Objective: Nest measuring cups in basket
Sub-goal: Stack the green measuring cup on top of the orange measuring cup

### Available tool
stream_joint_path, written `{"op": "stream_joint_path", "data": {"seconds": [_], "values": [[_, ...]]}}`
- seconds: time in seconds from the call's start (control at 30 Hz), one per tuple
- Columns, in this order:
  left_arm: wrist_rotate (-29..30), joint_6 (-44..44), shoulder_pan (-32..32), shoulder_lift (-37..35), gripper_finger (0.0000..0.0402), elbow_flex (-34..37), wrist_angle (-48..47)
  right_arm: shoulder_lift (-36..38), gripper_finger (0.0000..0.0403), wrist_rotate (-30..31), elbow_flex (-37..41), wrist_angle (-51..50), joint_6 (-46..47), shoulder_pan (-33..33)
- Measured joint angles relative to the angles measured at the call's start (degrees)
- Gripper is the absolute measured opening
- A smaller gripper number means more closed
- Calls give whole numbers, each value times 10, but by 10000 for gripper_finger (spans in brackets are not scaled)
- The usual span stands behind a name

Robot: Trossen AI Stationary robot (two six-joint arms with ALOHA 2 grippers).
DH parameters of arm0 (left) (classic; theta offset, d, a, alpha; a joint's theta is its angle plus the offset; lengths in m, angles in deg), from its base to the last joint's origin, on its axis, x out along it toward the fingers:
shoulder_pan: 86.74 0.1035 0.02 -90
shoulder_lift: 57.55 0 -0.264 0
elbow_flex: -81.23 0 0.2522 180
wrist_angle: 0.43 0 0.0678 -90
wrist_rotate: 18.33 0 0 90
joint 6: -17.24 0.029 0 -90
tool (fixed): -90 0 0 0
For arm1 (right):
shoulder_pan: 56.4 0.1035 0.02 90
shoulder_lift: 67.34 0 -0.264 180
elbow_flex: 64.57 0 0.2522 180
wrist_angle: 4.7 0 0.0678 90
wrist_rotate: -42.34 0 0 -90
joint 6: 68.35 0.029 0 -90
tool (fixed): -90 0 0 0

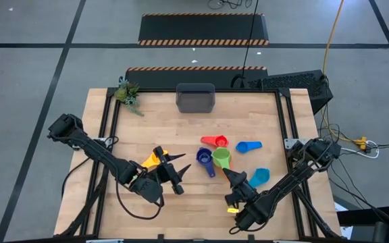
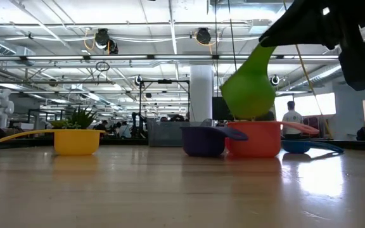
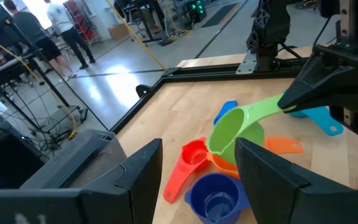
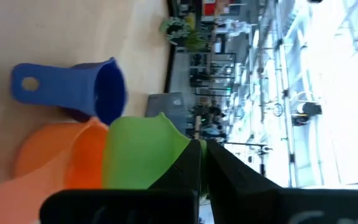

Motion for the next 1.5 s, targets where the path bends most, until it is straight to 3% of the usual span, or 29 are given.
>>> {"op": "stream_joint_path", "data": {"seconds": [0.27, 0.63, 0.9, 1.5], "values": [[-1, -1, 3, 0, 202, 0, 0, 0, 0, 44, 22, 36, -26, 0], [-3, -3, 5, 0, 202, 0, 0, 0, 0, 102, 103, 315, -278, -4], [-3, -3, 5, 0, 202, 0, 0, 0, 0, 103, 143, 401, -333, -4], [-7, -25, 5, 0, 202, 0, -30, 0, 0, 100, 146, 412, -342, 17]]}}
